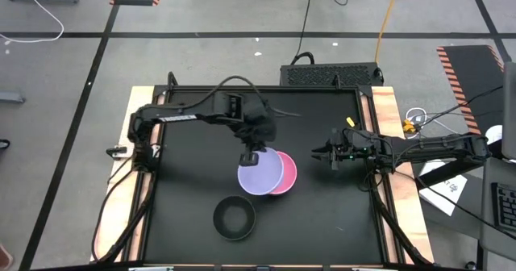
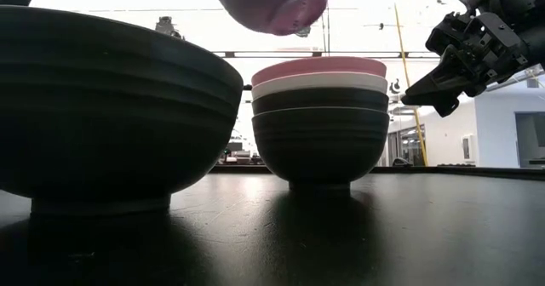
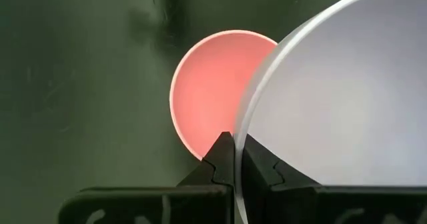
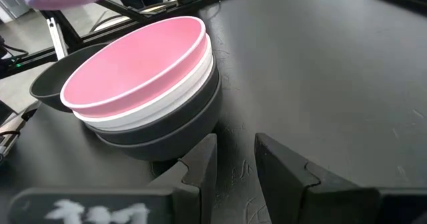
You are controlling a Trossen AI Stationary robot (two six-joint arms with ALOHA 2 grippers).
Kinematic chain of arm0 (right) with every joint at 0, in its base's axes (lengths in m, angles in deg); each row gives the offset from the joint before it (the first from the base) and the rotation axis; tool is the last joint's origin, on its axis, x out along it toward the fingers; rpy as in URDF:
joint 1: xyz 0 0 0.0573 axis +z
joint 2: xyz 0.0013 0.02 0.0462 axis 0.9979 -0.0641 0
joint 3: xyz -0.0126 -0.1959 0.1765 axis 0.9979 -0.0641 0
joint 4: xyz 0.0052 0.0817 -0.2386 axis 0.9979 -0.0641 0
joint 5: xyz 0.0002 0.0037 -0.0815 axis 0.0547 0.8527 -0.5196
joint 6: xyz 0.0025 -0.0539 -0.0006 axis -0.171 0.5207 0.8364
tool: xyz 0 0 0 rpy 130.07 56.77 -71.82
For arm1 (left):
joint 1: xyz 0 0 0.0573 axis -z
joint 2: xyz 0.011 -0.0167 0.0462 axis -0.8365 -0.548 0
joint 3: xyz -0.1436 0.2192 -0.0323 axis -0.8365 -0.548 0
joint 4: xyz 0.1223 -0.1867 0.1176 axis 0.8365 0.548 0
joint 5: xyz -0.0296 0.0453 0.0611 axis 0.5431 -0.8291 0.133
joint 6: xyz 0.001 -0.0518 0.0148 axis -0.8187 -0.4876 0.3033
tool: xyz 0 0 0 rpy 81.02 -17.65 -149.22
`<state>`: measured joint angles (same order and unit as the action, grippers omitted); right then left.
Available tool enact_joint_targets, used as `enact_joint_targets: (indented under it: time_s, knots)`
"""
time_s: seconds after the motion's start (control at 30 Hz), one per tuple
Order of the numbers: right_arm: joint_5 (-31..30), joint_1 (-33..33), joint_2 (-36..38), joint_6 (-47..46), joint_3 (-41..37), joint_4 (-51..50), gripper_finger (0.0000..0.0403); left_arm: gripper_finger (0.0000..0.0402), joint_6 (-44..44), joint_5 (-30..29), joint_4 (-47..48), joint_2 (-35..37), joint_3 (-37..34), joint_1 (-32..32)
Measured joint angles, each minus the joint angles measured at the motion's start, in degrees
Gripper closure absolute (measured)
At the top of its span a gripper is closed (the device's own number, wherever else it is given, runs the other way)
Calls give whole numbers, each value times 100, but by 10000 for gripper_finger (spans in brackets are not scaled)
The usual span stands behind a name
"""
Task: Nest bowls inside each other
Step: Stack the purple bowl on the top of pink bowl on the table
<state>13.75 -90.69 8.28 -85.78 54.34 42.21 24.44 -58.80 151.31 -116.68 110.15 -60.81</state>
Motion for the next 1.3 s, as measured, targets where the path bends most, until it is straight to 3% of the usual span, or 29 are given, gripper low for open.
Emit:
enact_joint_targets:
  time_s: [0.4,0.83,1.3]
  knots:
    - [-2,0,1,22,0,-2,307,397,145,185,270,-1005,948,-213]
    - [-33,0,-30,66,-2,-17,307,397,145,156,-238,-1491,979,-280]
    - [-35,2,-107,66,-4,-20,307,397,134,-354,701,-1829,970,-282]
